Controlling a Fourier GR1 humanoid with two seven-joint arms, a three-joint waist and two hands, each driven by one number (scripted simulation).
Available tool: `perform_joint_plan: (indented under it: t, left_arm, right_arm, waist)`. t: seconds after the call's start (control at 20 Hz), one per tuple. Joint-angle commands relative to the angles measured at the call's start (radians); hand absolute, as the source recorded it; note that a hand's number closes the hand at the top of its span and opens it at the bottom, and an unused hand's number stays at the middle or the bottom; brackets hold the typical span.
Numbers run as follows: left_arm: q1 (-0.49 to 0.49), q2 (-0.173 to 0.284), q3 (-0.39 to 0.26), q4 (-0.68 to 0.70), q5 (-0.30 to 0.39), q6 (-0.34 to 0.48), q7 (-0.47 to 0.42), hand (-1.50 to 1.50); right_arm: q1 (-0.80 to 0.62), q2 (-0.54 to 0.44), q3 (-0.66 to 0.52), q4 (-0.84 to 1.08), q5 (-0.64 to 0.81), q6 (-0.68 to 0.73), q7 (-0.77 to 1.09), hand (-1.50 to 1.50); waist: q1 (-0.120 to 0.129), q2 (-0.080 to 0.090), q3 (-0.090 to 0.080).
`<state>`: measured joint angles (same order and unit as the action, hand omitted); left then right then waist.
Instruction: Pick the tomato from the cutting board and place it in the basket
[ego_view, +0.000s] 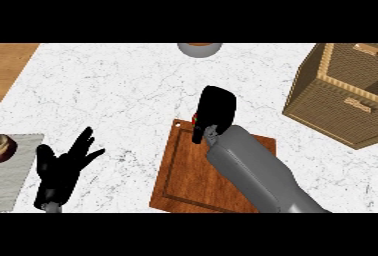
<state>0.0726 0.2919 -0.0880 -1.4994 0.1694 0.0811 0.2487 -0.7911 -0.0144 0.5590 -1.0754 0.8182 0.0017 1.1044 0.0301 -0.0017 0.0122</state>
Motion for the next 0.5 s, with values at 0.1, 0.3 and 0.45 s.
perform_joint_plan:
  t: [0.1,0.3,0.45]
  left_arm:
    - [0.047,0.001,0.001,0.057,0.002,0.003,0.041,0.00]
    - [0.068,-0.002,-0.004,0.061,-0.006,0.006,0.039,0.00]
    - [0.054,-0.016,-0.009,0.067,-0.012,0.018,0.050,0.00]
  right_arm:
    - [-0.104,0.014,-0.183,-0.172,0.061,-0.380,0.067,1.50]
    - [-0.174,0.014,-0.210,-0.219,0.217,-0.433,0.113,1.50]
    - [-0.230,0.014,-0.298,-0.230,0.278,-0.412,0.149,1.50]
  waist:
    - [-0.033,-0.004,-0.009]
    - [-0.040,-0.006,-0.013]
    - [-0.046,-0.004,-0.013]
